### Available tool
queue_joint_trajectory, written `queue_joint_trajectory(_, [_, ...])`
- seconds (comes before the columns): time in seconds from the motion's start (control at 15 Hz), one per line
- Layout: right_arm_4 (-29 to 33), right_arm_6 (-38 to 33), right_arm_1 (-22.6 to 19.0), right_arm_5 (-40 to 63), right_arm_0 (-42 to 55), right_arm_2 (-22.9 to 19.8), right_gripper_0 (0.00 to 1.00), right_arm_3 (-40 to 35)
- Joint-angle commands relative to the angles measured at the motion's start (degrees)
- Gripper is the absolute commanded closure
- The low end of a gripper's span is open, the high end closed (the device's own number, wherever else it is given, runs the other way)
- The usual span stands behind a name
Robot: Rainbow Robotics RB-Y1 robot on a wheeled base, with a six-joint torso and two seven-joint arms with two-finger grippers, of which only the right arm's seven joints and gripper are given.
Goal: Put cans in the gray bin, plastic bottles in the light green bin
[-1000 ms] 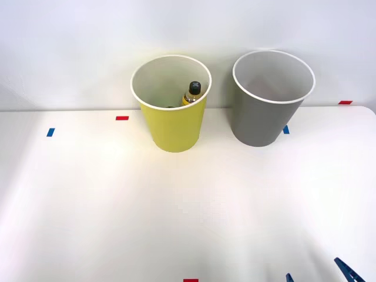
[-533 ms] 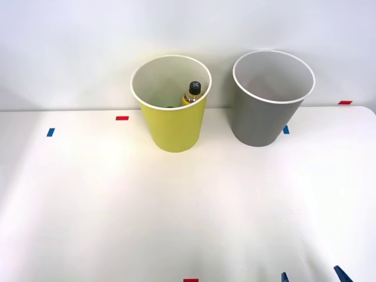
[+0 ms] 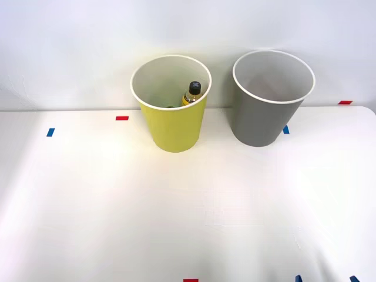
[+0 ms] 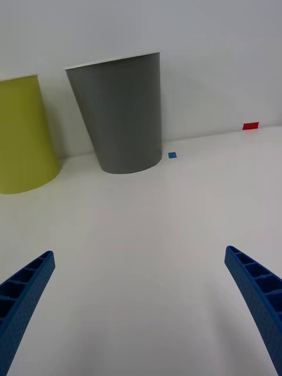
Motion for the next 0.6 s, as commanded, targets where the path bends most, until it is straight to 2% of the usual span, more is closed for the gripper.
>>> queue_joint_trajectory(0.07, [-0.1, 0.0, 0.0, 0.0, 0.0, 0.0, 0.00, 0.0])
queue_joint_trajectory(0.6, [-0.1, 0.0, 0.0, 0.0, 0.0, 0.0, 0.00, 0.0])
